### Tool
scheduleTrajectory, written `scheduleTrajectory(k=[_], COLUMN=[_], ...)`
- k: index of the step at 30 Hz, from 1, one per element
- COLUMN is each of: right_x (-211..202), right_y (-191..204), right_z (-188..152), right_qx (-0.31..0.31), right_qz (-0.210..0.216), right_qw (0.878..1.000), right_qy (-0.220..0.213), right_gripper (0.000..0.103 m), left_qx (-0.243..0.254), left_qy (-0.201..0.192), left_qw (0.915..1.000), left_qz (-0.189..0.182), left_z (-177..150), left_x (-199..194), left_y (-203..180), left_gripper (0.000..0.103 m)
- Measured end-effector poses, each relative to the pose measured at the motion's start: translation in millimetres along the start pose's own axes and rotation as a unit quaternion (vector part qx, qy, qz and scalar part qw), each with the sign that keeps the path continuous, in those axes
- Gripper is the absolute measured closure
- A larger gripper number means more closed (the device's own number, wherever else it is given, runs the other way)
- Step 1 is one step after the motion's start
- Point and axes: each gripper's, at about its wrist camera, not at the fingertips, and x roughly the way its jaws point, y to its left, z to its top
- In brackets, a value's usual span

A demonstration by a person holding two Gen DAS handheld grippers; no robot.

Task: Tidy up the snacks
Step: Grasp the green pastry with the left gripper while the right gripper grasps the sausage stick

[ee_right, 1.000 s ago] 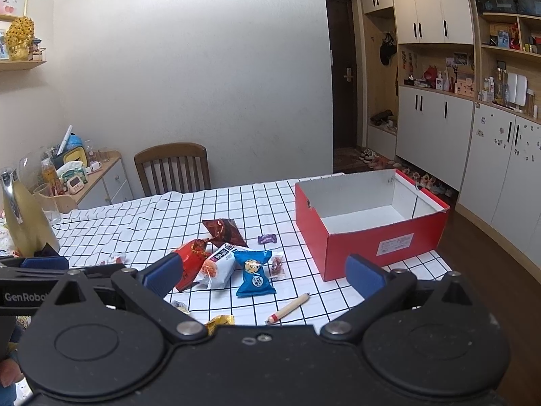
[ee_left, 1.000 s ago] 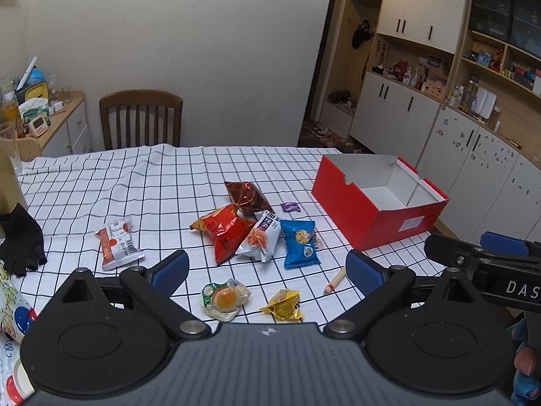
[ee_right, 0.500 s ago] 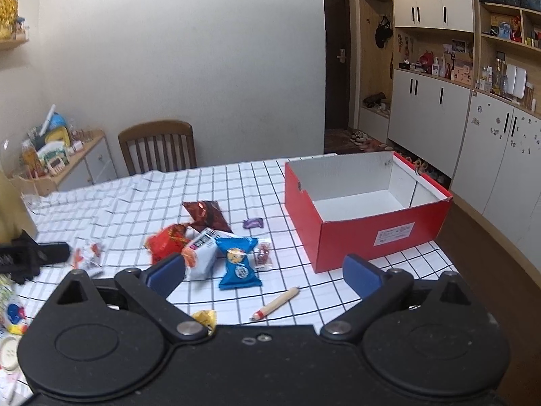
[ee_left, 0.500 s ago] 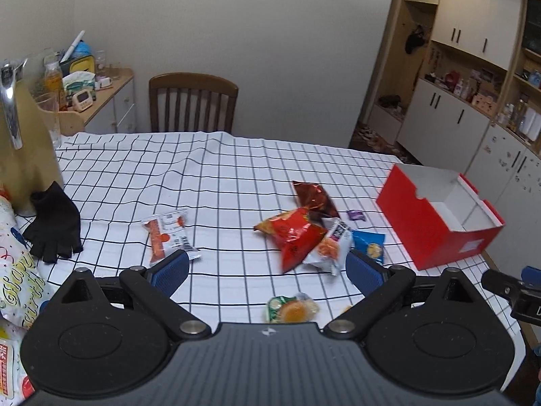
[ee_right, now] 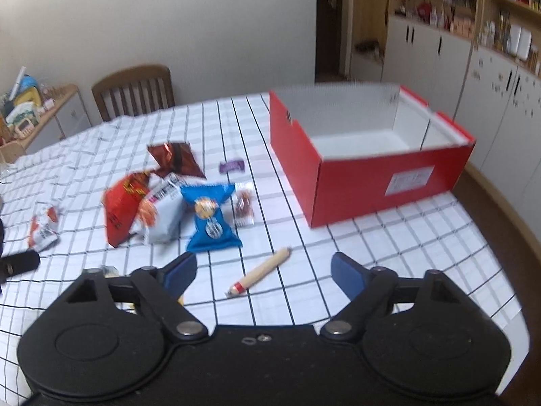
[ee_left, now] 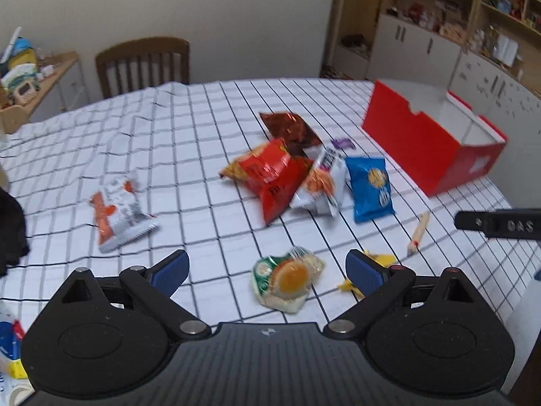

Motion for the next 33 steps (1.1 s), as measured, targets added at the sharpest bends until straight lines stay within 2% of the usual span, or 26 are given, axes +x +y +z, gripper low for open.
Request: scheduleTrajectory(k=[4,7,11,15,17,20,28,31,33], right_x=[25.2,40.6,58.5,75.4,82.3,90.7,105.2,108.1,109.4], right_y=[-2.0,-1.9,1.4,4.5,5.1,6.8,11.7,12.0,12.0], right_z=[-2.6,-2.2,-0.4,0.5,0.9,2.6,1.4,0.0,-1.2], right_qx=[0.007,0.008,0.013,0.019,0.027,0.034,0.028,0.024,0.023], right_qz=[-0.01,-0.012,-0.013,-0.009,-0.011,-0.013,-0.024,-0.022,-0.016], right_qw=[1.0,0.999,0.998,0.997,0.996,0.995,0.993,0.992,0.993], right_qy=[0.028,0.04,0.054,0.073,0.083,0.093,0.113,0.118,0.119], right_gripper=[0.024,0.03,0.037,0.046,0.051,0.054,0.068,0.075,0.082], left_qx=[-0.007,-0.028,-0.029,-0.024,-0.032,-0.046,-0.05,-0.054,-0.058], left_qy=[0.029,0.046,0.056,0.066,0.07,0.078,0.086,0.087,0.09], left_qw=[0.9995,0.9985,0.998,0.9976,0.997,0.9958,0.995,0.9947,0.9942], left_qz=[-0.013,-0.005,-0.003,-0.003,-0.003,-0.006,-0.011,-0.011,-0.012], left_z=[-3.2,0.4,0.8,-2.2,-2.9,-2.1,3.0,3.8,3.9], left_x=[19.9,33.4,44.8,52.6,55.9,59.5,67.5,69.2,69.7], left_y=[-0.4,7.3,5.9,-2.1,-1.3,0.6,-1.3,1.2,3.5], left_gripper=[0.003,0.004,0.004,0.014,0.015,0.024,0.037,0.043,0.05])
